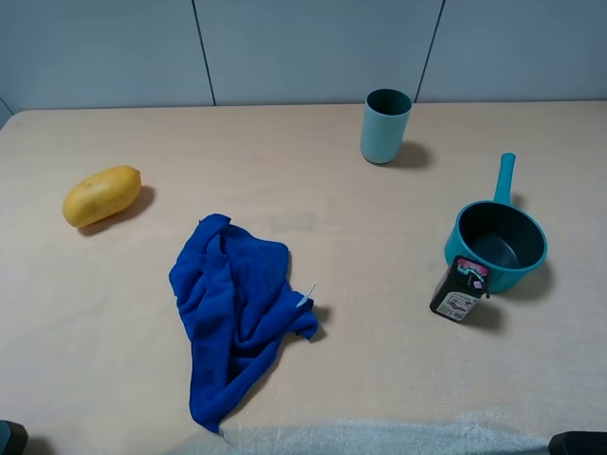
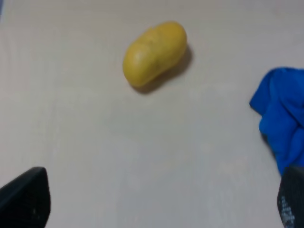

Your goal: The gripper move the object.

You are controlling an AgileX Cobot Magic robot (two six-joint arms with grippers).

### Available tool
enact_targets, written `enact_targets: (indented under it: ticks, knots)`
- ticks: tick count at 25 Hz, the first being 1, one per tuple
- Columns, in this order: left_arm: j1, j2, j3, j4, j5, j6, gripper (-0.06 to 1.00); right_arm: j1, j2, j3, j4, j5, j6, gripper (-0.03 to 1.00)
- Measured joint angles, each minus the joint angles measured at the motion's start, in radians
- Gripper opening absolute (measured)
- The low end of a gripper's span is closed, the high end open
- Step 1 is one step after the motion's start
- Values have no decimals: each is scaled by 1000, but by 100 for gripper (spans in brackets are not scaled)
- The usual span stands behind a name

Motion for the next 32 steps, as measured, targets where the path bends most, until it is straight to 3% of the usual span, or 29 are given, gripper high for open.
enact_targets:
  ticks: [7, 32]
  knots:
    - [6, -9, 16, -13, -10, 48, 97, 0, 0, 0, 0, 0, 0, 69]
    - [6, -9, 16, -13, -10, 52, 97, 0, 0, 0, 0, 0, 0, 69]
